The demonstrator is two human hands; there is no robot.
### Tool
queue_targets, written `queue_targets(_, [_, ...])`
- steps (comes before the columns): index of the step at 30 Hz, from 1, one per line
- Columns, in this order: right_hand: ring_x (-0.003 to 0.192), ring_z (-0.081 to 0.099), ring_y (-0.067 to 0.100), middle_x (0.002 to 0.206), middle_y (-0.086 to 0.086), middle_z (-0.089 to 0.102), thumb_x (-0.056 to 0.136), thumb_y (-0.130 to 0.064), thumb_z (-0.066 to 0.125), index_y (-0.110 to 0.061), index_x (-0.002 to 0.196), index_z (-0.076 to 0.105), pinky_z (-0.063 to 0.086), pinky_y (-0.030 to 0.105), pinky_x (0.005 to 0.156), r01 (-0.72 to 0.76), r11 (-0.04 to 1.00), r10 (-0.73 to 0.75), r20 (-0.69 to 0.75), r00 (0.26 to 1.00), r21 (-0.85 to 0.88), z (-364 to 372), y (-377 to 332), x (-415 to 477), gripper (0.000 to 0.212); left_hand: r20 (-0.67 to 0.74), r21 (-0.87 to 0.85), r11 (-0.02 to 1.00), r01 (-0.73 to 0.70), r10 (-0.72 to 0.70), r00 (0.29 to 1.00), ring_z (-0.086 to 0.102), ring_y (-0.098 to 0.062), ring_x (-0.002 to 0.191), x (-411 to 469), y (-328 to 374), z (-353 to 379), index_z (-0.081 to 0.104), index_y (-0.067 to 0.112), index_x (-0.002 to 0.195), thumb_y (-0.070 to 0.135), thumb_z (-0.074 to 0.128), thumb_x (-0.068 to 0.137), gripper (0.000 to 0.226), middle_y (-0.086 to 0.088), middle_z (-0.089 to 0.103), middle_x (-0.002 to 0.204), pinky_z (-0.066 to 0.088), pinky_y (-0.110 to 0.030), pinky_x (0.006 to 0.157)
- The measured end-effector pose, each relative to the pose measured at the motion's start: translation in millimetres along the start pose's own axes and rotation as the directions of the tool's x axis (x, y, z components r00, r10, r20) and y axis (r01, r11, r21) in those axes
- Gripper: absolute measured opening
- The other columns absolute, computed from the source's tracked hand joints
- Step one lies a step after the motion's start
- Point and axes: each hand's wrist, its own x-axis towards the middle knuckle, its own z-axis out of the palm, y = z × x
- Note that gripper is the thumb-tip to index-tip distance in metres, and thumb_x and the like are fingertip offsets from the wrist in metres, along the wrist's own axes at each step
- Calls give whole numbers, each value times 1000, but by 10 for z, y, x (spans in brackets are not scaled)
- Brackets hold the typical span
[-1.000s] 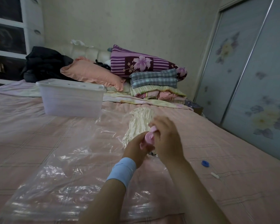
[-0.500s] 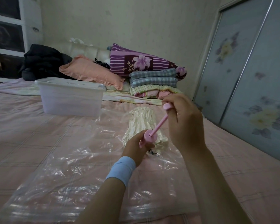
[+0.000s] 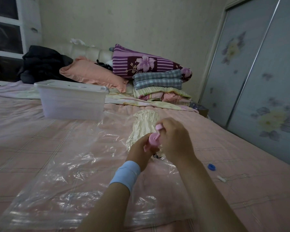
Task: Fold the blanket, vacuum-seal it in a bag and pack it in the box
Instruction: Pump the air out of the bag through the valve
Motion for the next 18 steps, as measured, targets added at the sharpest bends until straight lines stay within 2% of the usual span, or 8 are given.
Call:
queue_targets(3, [85, 64, 23, 94, 5, 69, 97, -18, 45, -8, 100, 68, 58, 43, 73, 106, 994, -102, -178, 979, 11, -342, -176, 212, 25, 3, 37, 999, -12, 11, 1000, 60, 6, 85, 23, -31, -49, 60, 37, 120, 14, 72, 82, 46, 16, 67, 101, 42, -5, 72])
queue_targets(5, [89, 66, 23, 96, 8, 71, 99, -17, 46, -4, 101, 69, 58, 40, 78, 174, 985, -165, -296, 941, 2, -489, -285, 295, 27, 2, 54, 999, -4, 4, 1000, 61, -5, 94, 43, -67, -69, 59, 42, 119, 18, 73, 82, 47, 16, 65, 103, 46, -16, 82])
queue_targets(7, [94, 66, 24, 99, 9, 71, 100, -15, 46, -3, 103, 70, 57, 36, 83, 197, 980, -183, -362, 914, 2, -463, -357, 301, 27, 1, 70, 998, -1, 1, 1000, 61, -9, 96, 57, -100, -81, 59, 42, 119, 19, 73, 81, 46, 16, 66, 104, 47, -24, 87])
queue_targets(9, [101, 66, 23, 105, 8, 71, 100, -12, 47, -3, 106, 70, 55, 32, 90, 184, 983, -164, -396, 903, 12, -309, -322, 257, 25, 22, 60, 998, -1, -1, 1000, 61, 1, 90, 53, -112, -73, 60, 38, 120, 17, 72, 82, 46, 14, 67, 103, 47, -22, 83])
queue_targets(11, [109, 64, 23, 114, 8, 69, 100, -15, 44, -5, 110, 69, 53, 32, 95, 133, 991, -117, -329, 937, 28, -109, -186, 169, 28, 33, 43, 999, 7, -8, 999, 61, 11, 83, 36, -105, -63, 61, 37, 121, 15, 70, 83, 45, 14, 68, 102, 45, -17, 77])
queue_targets(13, [113, 61, 23, 120, 7, 67, 99, -18, 41, -9, 111, 68, 54, 40, 96, 24, 999, -19, -109, 994, 48, 133, 1, 2, 31, 32, 30, 999, 21, -22, 999, 61, 10, 78, 22, -91, -55, 63, 42, 109, 16, 68, 84, 37, 18, 68, 94, 44, -14, 72])
queue_targets(15, [109, 59, 23, 118, 5, 66, 97, -18, 43, -10, 110, 68, 53, 44, 91, -72, 997, 69, 97, 993, 28, 293, 114, -179, 29, 33, 41, 999, 28, -30, 999, 58, 5, 69, -3, -63, -35, 61, 47, 88, 16, 64, 86, 32, 23, 65, 76, 43, -17, 67])
queue_targets(18, [93, 59, 24, 101, 4, 67, 93, -28, 37, -10, 102, 68, 52, 40, 78, -61, 998, 62, 144, 988, -7, 266, 117, -212, 37, 31, 48, 998, 26, -28, 999, 56, 4, 65, -14, -83, -14, 59, 47, 79, 12, 59, 89, 35, 23, 62, 69, 43, -16, 63])
